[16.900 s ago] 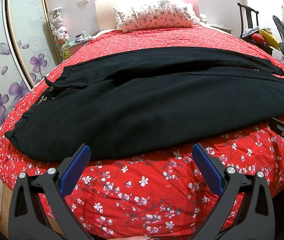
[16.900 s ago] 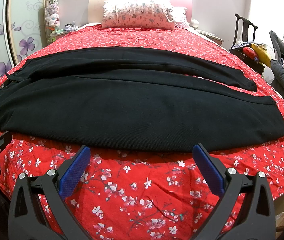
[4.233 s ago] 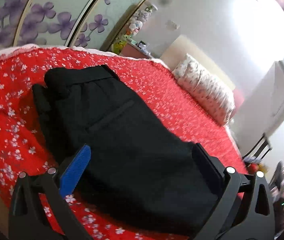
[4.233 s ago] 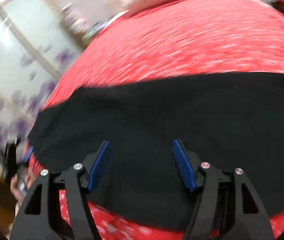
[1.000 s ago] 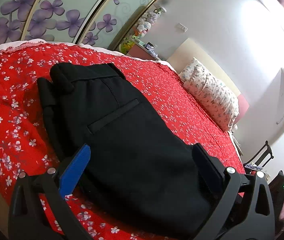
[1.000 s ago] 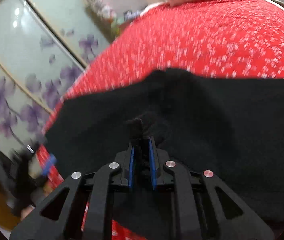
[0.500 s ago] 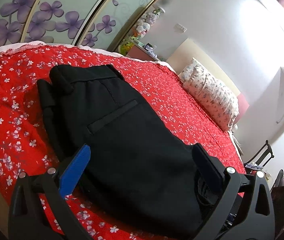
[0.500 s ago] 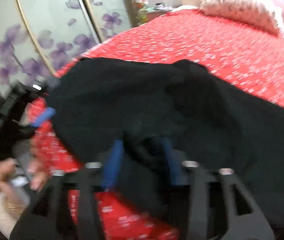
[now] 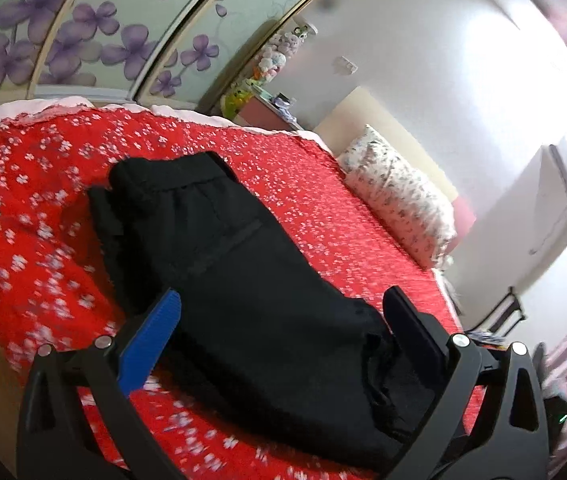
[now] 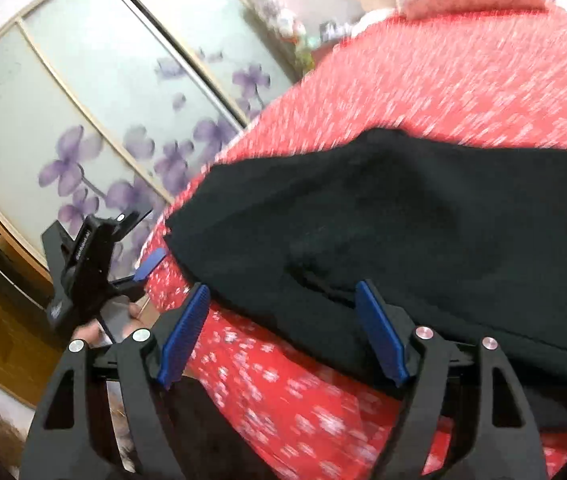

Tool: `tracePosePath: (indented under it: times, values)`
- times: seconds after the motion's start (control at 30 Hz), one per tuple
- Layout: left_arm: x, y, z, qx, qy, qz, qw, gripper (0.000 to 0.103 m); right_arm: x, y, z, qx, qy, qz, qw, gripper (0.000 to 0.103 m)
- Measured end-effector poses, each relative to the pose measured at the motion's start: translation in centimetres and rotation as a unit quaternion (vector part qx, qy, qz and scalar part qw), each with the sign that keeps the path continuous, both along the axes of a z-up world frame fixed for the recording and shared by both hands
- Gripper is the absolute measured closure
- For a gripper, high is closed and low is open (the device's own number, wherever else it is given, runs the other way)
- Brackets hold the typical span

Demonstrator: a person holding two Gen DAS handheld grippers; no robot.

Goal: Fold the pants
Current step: 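Lay the trouser fabric down and open the right tool, then grasp the black trousers' edge with the left tool and lift it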

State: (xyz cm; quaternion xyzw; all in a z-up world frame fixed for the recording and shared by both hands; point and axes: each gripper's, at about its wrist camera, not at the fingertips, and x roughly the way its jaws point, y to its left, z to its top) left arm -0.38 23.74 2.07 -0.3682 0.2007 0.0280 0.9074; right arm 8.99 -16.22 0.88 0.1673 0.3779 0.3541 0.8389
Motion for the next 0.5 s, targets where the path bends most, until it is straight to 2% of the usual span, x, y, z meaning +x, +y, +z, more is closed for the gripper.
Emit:
tracePosePath:
  times: [0.03,0.13,0.23,0.3,0.4,0.5]
  values:
    - [-0.4,1.1,0.2,-0.007,0.008,-0.007,0.9999,0.002,-0.7,-2.1,0.2,0.003,-0.020,-0.013,1.000,0.021]
    - [-0.5,4.0,-0.2,-0.034,0.043,-0.036,0.9978,0.002,-1.7,-6.4,-0.2,0.036,-0.038,-0.042,0.998,0.021]
    - [-0.5,6.4,-1.3,-0.069,0.070,-0.032,0.9946,0.002,-1.6,-9.7,-1.6,0.107,-0.018,-0.083,0.991,0.021]
    - [-0.3,7.9,-2.3,-0.113,0.085,-0.025,0.9896,0.002,-1.0,-10.3,-2.0,0.135,0.003,-0.083,0.987,0.021]
    - [0.5,8.9,-3.5,-0.161,0.097,-0.029,0.9817,0.002,-1.1,-10.0,-1.7,0.127,-0.010,-0.074,0.989,0.021]
    - [1.7,9.1,-4.1,-0.163,0.117,-0.025,0.9794,0.002,-1.1,-9.6,-1.8,0.125,-0.010,-0.061,0.990,0.021]
